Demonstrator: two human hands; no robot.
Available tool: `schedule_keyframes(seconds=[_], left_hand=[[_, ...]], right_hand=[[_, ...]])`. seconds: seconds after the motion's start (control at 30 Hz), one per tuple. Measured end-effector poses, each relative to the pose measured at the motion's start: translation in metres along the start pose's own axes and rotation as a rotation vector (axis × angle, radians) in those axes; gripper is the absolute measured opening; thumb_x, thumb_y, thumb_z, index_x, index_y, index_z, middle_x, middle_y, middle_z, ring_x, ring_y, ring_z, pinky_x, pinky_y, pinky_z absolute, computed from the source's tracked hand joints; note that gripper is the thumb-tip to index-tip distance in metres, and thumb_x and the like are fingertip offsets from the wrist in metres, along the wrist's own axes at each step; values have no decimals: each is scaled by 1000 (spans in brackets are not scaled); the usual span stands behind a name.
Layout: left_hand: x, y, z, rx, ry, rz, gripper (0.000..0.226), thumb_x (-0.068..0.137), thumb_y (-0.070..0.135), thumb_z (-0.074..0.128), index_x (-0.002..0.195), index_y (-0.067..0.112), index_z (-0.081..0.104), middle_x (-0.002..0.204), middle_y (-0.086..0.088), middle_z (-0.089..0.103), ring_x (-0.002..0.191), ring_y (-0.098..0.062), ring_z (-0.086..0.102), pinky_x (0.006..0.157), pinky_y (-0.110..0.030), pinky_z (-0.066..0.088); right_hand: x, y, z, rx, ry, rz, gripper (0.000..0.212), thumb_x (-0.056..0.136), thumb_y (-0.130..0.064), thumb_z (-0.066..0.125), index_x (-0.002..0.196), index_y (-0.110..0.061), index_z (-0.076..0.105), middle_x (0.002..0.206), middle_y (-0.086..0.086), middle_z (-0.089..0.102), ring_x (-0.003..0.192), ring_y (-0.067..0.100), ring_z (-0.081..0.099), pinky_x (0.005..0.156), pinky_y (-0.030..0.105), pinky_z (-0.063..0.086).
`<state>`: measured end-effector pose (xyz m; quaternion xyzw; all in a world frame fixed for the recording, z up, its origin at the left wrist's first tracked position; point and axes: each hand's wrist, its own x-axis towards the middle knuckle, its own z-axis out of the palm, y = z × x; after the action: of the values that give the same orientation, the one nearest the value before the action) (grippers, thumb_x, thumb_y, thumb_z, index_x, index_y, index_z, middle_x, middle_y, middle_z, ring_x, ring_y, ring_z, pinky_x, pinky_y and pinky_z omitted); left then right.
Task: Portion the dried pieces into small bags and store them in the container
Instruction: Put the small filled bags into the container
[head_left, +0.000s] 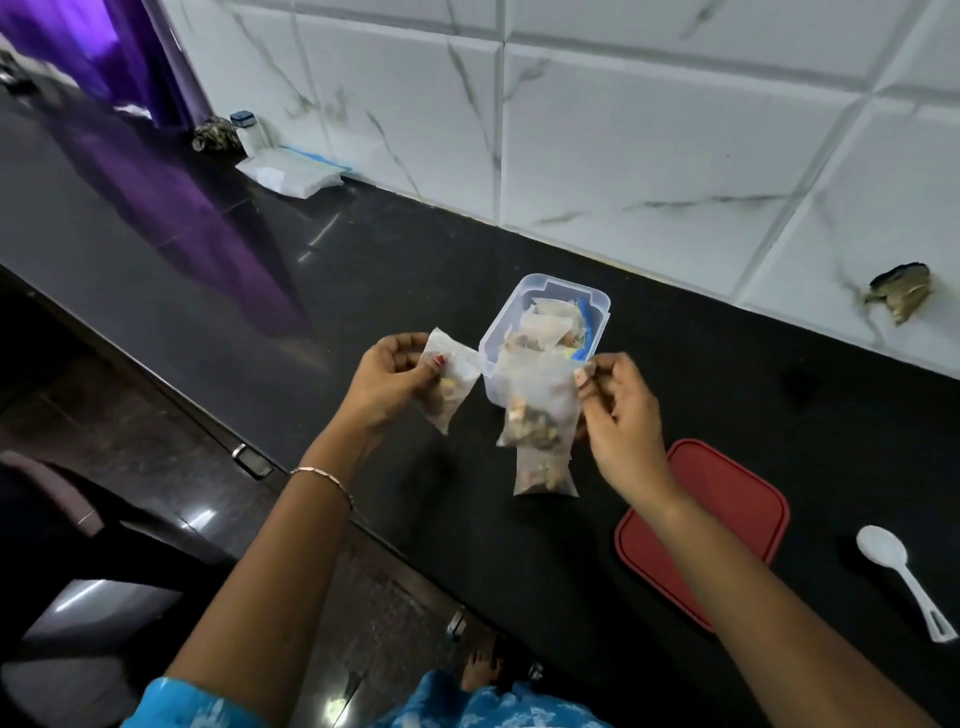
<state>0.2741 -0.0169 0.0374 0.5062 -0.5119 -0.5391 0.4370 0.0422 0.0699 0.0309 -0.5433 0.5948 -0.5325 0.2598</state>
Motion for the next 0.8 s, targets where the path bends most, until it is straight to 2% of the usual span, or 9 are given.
schedule_keyframes(seconds=[0.07, 0.1, 0.17, 0.23, 0.33, 0.4, 0.53, 0.67, 0.8], left_hand=[[11, 14, 12, 55, 34, 26, 33, 87, 9, 70, 114, 8, 51, 80, -3, 69, 60, -6, 67, 53, -20, 53], [17, 20, 19, 98, 57, 40, 32, 87, 10, 70, 111, 10, 49, 81, -2, 68, 61, -6, 67, 53, -20, 52], [28, 28, 37, 198, 95, 85, 26, 88, 13, 70, 99, 18, 47, 85, -2, 64, 72, -14, 65, 61, -27, 53], [40, 34, 55, 329, 114, 137, 21, 89, 13, 66, 91, 21, 47, 88, -1, 60, 80, -18, 61, 72, -34, 53], [55, 41, 78, 415, 120, 185, 10, 93, 8, 57, 98, 15, 52, 84, 8, 54, 80, -12, 55, 70, -23, 49], [64, 43, 89, 451, 95, 205, 13, 94, 5, 54, 103, 14, 54, 87, 10, 55, 81, -9, 53, 69, -16, 44], [81, 37, 99, 641, -43, 166, 22, 90, 1, 56, 110, 11, 58, 107, -3, 62, 89, -13, 56, 77, -23, 44], [87, 29, 100, 878, -172, 116, 28, 88, 4, 62, 115, 12, 58, 119, -8, 62, 102, -22, 59, 85, -30, 49], [80, 26, 102, 1161, -169, 210, 39, 84, 10, 72, 119, 13, 56, 129, -13, 49, 106, -27, 57, 88, -33, 50]], right_hand=[[20, -6, -10, -31, 79, -53, 8, 98, -24, 52, 99, -32, 49, 85, -3, 63, 77, 19, 64, 66, 42, 56], [30, -7, -14, -44, 118, -62, 9, 98, -23, 51, 100, -32, 48, 85, -7, 62, 77, 16, 64, 68, 42, 56], [49, -11, -21, -75, 189, -64, 7, 99, -20, 50, 101, -25, 48, 85, -12, 59, 78, 7, 61, 71, 37, 54], [67, -10, -27, -82, 229, -43, 4, 99, -20, 50, 100, -23, 48, 86, -10, 60, 79, 8, 62, 73, 41, 55], [85, -6, -30, -104, 237, -1, 3, 99, -25, 49, 99, -25, 46, 93, 1, 64, 83, 18, 65, 71, 50, 56], [92, -5, -31, -143, 252, 8, 3, 100, -26, 48, 101, -23, 46, 96, 3, 64, 84, 21, 65, 72, 51, 56], [99, -5, -31, -187, 260, 28, 16, 100, -24, 47, 110, -12, 49, 97, 2, 60, 87, 19, 63, 74, 45, 57], [104, 2, -32, -209, 226, 61, 15, 100, -22, 47, 111, -12, 49, 97, 0, 60, 89, 19, 64, 73, 38, 57], [107, 10, -27, -197, 134, 124, 11, 100, -21, 47, 110, -17, 49, 101, -1, 61, 93, 19, 65, 78, 46, 58]])
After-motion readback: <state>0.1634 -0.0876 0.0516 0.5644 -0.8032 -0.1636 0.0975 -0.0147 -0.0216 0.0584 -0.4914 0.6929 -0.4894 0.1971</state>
